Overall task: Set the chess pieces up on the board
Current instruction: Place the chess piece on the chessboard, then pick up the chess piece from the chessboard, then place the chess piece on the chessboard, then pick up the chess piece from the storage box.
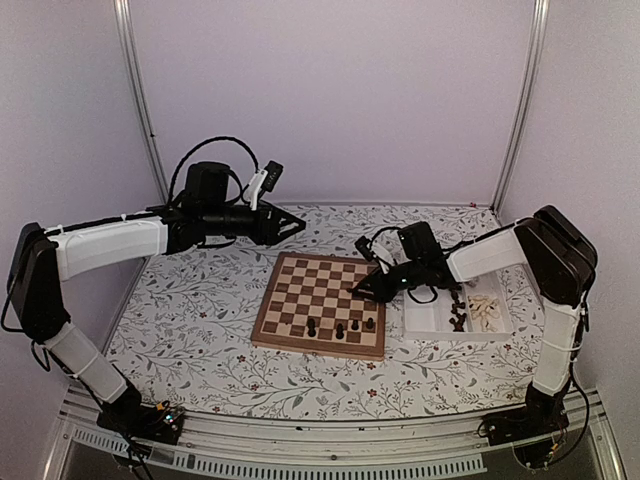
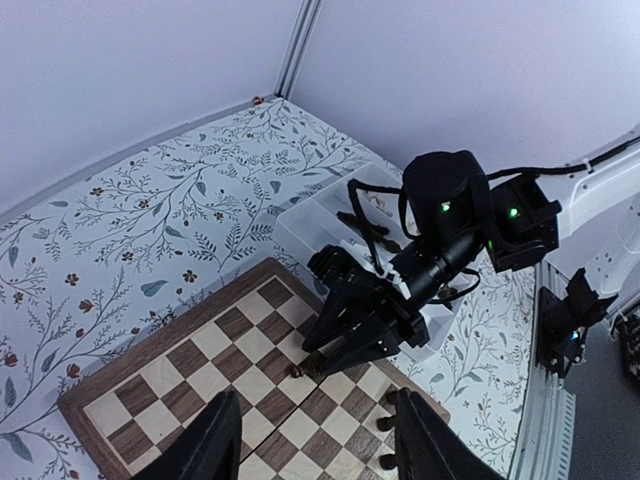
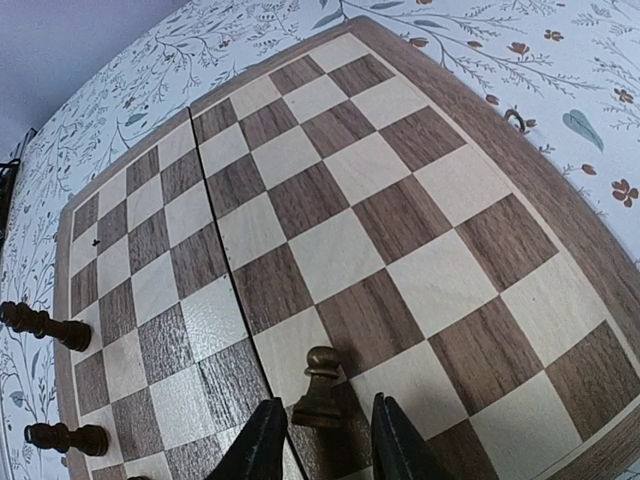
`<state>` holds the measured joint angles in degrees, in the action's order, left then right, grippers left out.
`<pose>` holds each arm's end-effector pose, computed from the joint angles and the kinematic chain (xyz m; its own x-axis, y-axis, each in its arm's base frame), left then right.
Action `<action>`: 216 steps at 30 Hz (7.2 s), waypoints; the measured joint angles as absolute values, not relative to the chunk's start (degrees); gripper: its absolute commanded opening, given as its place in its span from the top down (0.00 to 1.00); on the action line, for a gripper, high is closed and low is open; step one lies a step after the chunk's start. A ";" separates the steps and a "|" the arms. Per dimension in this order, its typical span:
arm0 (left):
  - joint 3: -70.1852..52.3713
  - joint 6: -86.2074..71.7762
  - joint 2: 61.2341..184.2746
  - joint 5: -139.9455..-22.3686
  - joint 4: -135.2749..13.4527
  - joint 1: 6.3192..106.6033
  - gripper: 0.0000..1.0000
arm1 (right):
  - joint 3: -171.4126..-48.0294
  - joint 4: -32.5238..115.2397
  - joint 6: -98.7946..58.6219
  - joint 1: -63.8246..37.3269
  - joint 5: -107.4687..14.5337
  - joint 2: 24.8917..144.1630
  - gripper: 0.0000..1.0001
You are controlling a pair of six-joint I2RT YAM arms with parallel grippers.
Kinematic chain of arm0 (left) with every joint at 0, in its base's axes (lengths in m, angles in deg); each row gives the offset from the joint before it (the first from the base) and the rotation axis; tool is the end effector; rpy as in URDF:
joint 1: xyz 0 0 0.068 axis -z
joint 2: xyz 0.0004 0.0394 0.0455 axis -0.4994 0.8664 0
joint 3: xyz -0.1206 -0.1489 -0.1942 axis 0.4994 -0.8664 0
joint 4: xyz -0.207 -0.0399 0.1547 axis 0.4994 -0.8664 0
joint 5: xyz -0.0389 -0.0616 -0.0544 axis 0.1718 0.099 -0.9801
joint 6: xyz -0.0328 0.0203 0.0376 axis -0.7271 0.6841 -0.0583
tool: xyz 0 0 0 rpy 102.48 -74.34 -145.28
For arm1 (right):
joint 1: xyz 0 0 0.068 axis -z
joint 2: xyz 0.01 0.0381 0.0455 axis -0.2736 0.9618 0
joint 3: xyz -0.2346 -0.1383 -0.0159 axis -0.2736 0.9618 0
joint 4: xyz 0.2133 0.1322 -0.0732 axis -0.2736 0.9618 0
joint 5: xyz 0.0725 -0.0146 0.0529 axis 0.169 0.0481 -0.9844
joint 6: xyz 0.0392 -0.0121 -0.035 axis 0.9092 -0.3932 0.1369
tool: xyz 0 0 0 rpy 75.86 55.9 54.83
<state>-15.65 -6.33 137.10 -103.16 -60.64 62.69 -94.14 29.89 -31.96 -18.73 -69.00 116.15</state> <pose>0.2965 -0.2118 0.2921 -0.4687 0.1108 -0.8764 0.7870 0.5030 -0.3573 0.3161 0.2398 0.1289 -0.4757 -0.4209 -0.7724 -0.8448 0.4633 0.2678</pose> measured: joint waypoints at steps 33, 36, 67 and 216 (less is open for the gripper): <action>-15.43 -6.14 137.02 -103.53 -61.26 62.69 0.45 | -100.08 36.80 -42.39 -22.51 -58.71 118.38 0.78; -15.41 -6.12 137.02 -103.53 -61.26 62.69 0.45 | -100.08 37.47 -43.44 -23.21 -57.11 118.05 0.84; -23.14 -38.73 148.84 -120.23 -33.67 65.01 0.53 | -103.08 48.62 -48.31 -24.37 -74.55 99.78 0.91; -8.72 0.66 139.18 -75.05 -74.59 76.44 0.58 | -109.61 75.72 -52.09 3.63 -40.85 115.69 0.75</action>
<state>-8.72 0.66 139.18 -75.05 -74.59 76.44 -109.61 75.72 -52.09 3.63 -40.85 115.69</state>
